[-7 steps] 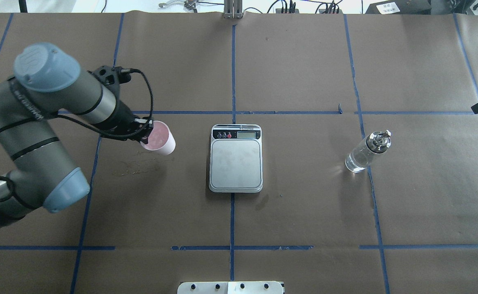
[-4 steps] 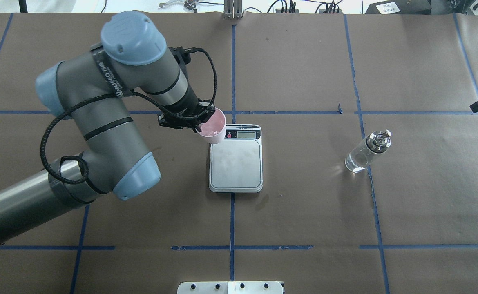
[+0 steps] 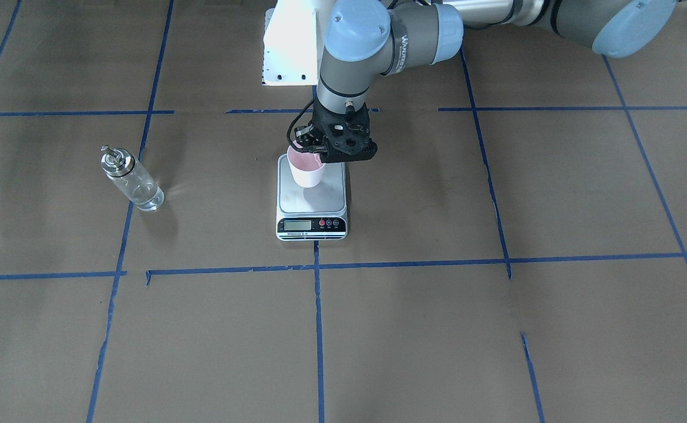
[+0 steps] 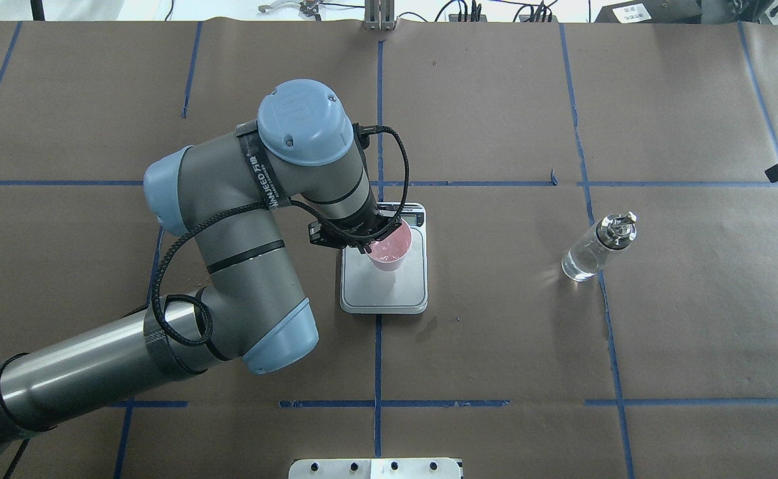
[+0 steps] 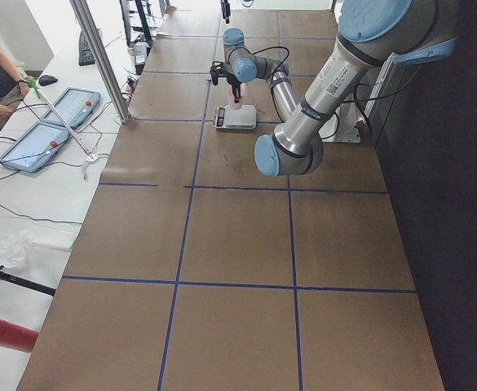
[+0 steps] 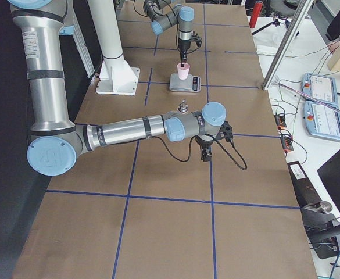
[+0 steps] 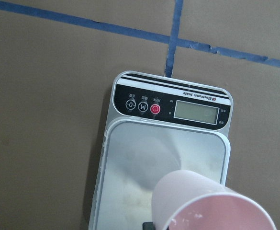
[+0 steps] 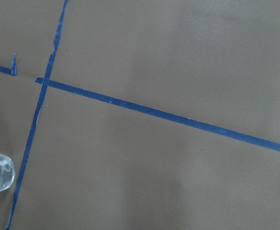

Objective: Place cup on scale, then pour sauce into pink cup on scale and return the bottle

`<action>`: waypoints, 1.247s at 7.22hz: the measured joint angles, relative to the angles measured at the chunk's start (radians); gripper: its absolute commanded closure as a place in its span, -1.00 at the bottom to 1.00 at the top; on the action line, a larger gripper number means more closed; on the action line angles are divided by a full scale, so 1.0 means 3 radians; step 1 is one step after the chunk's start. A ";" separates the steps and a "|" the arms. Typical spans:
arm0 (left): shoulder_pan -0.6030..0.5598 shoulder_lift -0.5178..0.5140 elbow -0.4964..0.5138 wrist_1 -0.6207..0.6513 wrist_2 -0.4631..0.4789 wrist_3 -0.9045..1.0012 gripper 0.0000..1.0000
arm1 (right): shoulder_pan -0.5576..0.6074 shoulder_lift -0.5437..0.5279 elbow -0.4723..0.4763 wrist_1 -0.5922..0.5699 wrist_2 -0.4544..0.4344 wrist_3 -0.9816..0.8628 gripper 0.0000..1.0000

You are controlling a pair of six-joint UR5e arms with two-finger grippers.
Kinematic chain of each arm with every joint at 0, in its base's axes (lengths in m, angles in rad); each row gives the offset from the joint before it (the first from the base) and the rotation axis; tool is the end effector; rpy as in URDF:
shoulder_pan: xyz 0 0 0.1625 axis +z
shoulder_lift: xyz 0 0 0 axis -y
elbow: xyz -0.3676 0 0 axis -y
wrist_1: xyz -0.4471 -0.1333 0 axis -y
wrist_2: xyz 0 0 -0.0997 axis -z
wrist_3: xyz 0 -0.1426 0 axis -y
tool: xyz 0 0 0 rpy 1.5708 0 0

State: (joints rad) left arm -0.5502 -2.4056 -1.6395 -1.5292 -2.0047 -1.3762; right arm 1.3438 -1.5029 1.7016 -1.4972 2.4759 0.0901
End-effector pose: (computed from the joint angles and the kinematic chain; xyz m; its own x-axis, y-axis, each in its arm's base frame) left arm 0.5688 -0.4349 0.0666 0.5836 -0.1521 -0.7977 0.0912 0.9884 -0.1217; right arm -0.1106 -0.5728 0.4990 0.5714 -0.2592 0.7786 0.1660 0.9657 0.1997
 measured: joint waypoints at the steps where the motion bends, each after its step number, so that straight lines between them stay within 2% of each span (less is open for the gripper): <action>1: 0.0016 0.0002 0.0012 -0.0013 0.0035 0.0002 1.00 | 0.0000 -0.0007 0.0000 0.0000 0.0000 0.0000 -1.00; 4: 0.0035 0.0024 0.0076 -0.0091 0.0074 0.0010 1.00 | 0.0000 -0.0011 0.0001 0.0021 0.0000 -0.0010 -1.00; 5: 0.0039 0.0025 0.0122 -0.0162 0.0075 0.0006 0.93 | 0.0000 -0.0013 0.0003 0.0036 -0.0002 -0.0014 -1.00; 6: 0.0043 0.0028 0.0156 -0.0212 0.0076 0.0001 0.08 | 0.0000 -0.0015 0.0005 0.0042 -0.0004 -0.0017 -1.00; 7: 0.0046 0.0030 0.0164 -0.0231 0.0077 0.0000 -0.40 | 0.0000 -0.0015 0.0010 0.0048 -0.0005 -0.0018 -1.00; 9: 0.0046 0.0046 0.0140 -0.0236 0.0084 0.0004 -0.46 | -0.0007 -0.0022 0.0035 0.0140 -0.0001 0.0044 -1.00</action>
State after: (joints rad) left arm -0.5363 -2.3919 -1.5974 -1.5998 -1.9796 -1.3750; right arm 1.3418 -1.5096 1.7122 -1.4553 2.4757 0.1033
